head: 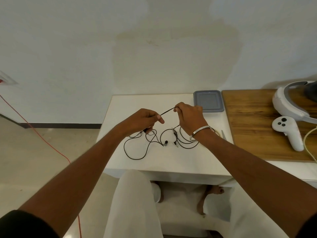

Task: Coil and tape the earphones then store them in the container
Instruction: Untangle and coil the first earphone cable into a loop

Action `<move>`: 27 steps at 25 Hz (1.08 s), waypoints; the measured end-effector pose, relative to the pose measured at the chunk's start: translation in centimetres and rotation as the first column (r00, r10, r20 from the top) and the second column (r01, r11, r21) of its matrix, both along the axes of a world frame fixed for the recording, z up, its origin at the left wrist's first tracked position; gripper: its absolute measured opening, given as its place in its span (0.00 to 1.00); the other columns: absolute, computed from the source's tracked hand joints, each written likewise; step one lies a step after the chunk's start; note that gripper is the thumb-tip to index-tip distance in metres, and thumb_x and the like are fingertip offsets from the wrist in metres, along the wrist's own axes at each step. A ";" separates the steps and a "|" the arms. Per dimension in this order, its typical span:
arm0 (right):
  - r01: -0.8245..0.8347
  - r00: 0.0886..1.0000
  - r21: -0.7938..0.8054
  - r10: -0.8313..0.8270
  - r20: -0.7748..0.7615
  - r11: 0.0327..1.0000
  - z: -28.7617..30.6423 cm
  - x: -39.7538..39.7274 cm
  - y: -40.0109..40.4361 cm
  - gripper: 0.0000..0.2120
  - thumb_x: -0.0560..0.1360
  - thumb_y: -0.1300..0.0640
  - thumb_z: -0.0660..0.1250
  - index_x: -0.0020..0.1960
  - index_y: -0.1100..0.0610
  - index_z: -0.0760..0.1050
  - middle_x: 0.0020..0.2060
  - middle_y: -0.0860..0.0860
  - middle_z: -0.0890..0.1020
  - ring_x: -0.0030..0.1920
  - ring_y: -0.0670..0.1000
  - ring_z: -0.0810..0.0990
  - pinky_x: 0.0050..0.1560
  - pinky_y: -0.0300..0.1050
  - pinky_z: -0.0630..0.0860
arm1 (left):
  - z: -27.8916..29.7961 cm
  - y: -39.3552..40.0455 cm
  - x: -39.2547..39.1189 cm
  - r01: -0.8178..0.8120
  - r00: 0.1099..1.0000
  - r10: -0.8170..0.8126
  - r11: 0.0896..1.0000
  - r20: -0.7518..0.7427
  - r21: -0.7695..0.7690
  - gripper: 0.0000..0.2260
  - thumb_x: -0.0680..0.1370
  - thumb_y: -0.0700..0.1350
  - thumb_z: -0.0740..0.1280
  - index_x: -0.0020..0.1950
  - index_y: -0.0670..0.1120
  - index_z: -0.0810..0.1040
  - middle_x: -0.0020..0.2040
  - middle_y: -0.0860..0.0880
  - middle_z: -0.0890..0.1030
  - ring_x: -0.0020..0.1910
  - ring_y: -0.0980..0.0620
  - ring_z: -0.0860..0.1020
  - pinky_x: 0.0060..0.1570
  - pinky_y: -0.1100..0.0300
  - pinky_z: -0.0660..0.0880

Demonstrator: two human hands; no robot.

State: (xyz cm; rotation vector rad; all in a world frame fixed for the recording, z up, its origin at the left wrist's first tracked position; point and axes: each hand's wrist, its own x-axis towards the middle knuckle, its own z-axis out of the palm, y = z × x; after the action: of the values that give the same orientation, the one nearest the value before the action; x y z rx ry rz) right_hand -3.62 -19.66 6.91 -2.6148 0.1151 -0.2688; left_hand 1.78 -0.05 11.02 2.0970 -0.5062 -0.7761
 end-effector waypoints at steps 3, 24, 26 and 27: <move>0.025 1.000 0.046 -0.025 0.007 0.999 0.2 0.0 0.2 0.13 0.82 0.55 0.52 0.54 0.56 0.74 0.42 0.49 0.81 0.41 0.51 0.78 0.57 0.50 0.62 | 0.6 -0.1 -0.6 -0.041 0.987 0.024 0.994 -0.161 -0.106 0.13 0.83 0.46 0.58 0.50 0.42 0.80 0.25 0.51 0.67 0.35 0.44 0.74 0.36 0.64 0.75; 0.114 0.984 -0.023 -0.116 -0.132 0.993 -1.2 0.3 -0.5 0.12 0.81 0.58 0.51 0.53 0.53 0.74 0.44 0.49 0.80 0.47 0.54 0.78 0.57 0.51 0.65 | 1.5 -0.2 -2.7 -0.065 0.836 -0.227 0.864 -0.500 -0.500 0.15 0.82 0.45 0.56 0.45 0.45 0.81 0.50 0.42 0.82 0.52 0.43 0.81 0.51 0.55 0.78; 0.064 0.982 -0.047 -0.072 -0.177 0.997 -1.4 0.1 0.0 0.12 0.81 0.59 0.52 0.52 0.53 0.73 0.40 0.47 0.77 0.47 0.54 0.78 0.54 0.49 0.64 | 1.3 -0.7 -2.7 -0.146 0.860 -0.181 0.809 -0.477 -0.569 0.16 0.82 0.44 0.55 0.48 0.45 0.82 0.56 0.41 0.81 0.58 0.41 0.79 0.57 0.53 0.77; 0.025 0.978 -0.048 -0.034 -0.206 0.999 -1.6 0.0 0.4 0.11 0.80 0.59 0.52 0.53 0.53 0.73 0.39 0.47 0.76 0.47 0.54 0.78 0.53 0.48 0.63 | 1.2 -0.9 -2.6 -0.185 0.870 -0.152 0.781 -0.469 -0.597 0.15 0.83 0.45 0.55 0.49 0.44 0.81 0.58 0.39 0.80 0.61 0.39 0.78 0.61 0.51 0.76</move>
State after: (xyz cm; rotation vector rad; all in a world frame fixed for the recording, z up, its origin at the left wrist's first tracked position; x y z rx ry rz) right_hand -3.67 -19.23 5.34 -2.6816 0.2216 -0.0088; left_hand -0.80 -0.99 12.27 1.2102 -0.3839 -0.9389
